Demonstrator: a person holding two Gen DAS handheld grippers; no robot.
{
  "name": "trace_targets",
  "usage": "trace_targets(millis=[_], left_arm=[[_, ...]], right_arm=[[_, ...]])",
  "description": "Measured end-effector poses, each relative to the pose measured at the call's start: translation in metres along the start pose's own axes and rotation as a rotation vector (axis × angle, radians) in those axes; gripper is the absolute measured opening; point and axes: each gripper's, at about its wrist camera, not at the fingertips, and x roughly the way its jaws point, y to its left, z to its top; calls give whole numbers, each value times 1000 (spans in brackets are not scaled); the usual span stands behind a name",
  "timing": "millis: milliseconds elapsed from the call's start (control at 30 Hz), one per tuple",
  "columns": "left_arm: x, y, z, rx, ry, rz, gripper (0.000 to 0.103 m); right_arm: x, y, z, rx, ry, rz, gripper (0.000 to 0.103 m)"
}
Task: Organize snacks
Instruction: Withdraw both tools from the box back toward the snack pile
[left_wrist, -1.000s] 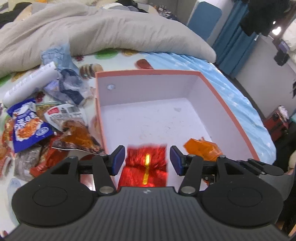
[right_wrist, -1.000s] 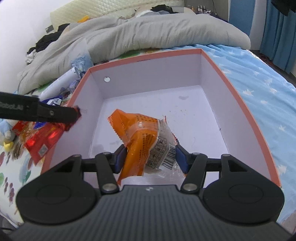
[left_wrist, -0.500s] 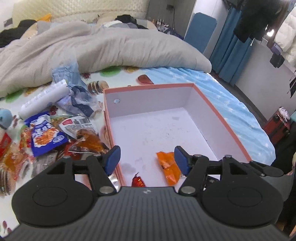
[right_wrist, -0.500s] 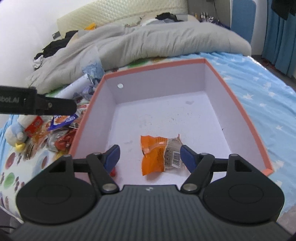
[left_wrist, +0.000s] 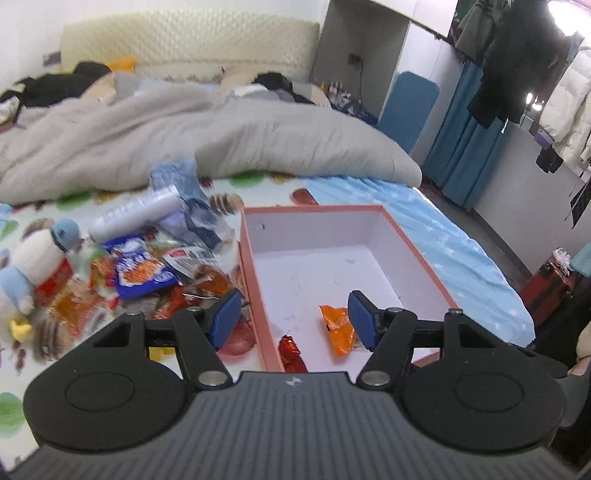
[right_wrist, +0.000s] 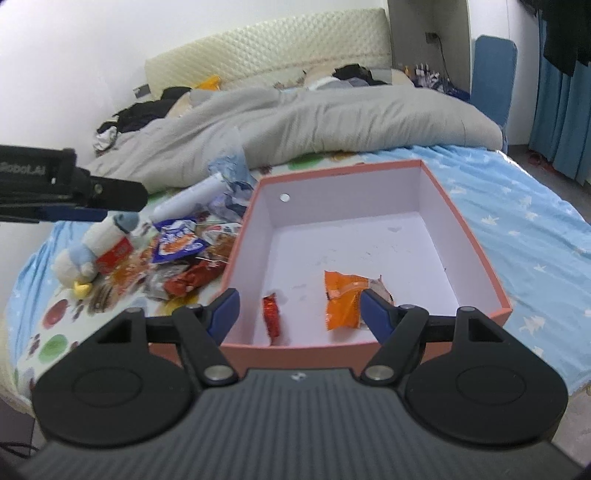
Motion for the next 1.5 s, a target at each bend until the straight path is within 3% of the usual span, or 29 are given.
trace_targets(millis=[333,867,1167,1267,1433,1500], left_arm=[[-72,11,-31,-39,-79,24,69],[-162,55,-103,-144,-126,142,70],[-197,82,-139,-205,-123,217,70],[-208,87,-142,-207,-131,234,70],[-203,96,-144,-255,-138,254,70],[-191,97,-144,-275,-113,225,70]], right_arm=[[-47,27,-18,5,-79,-16,74],[-58,87,-51,-50,-84,112,74],[-60,127,-61,-112,-97,123,74],[-60,138,-66,-113,-91,167,74],[-56,142,-73,-134,-66,166,74],[-53,141,-77,-135,-50,163,74]])
